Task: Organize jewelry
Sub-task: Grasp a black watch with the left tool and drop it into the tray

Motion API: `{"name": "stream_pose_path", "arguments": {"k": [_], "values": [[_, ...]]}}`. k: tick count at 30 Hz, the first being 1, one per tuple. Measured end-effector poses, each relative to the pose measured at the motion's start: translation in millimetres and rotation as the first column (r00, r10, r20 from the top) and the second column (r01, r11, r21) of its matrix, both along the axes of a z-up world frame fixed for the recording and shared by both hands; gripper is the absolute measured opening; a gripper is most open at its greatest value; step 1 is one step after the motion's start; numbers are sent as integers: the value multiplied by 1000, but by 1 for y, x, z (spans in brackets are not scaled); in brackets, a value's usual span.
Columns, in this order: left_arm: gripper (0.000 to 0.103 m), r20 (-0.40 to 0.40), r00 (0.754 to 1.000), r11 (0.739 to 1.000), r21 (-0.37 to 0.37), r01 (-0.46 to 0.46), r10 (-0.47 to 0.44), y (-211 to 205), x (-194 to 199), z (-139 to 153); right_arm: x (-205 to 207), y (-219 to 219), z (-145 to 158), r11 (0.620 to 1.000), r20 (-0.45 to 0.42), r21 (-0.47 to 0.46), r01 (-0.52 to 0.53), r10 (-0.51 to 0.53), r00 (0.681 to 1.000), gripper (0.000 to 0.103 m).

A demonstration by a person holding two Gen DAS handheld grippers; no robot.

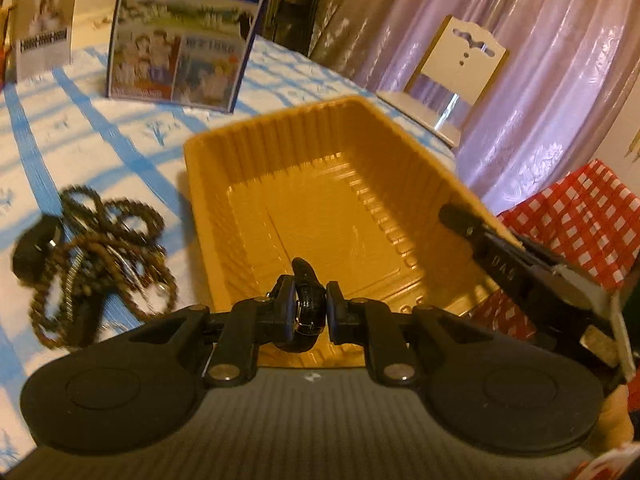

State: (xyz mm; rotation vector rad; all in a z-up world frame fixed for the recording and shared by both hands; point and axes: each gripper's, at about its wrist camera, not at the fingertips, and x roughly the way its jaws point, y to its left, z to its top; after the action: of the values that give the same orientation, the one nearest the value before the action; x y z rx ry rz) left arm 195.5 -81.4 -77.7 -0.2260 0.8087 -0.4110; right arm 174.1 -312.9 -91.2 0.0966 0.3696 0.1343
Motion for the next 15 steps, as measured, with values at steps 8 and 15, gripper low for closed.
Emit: {"name": "stream_pose_path", "arguments": {"k": [8, 15], "values": [[22, 91, 996, 1000, -7, 8, -7, -8, -2, 5, 0, 1, -1, 1000, -1, -14, 5, -5, 1000, 5], [25, 128, 990, 997, 55, -58, 51, 13, -20, 15, 1, -1, -1, 1000, 3, -17, 23, -23, 1000, 5]]}}
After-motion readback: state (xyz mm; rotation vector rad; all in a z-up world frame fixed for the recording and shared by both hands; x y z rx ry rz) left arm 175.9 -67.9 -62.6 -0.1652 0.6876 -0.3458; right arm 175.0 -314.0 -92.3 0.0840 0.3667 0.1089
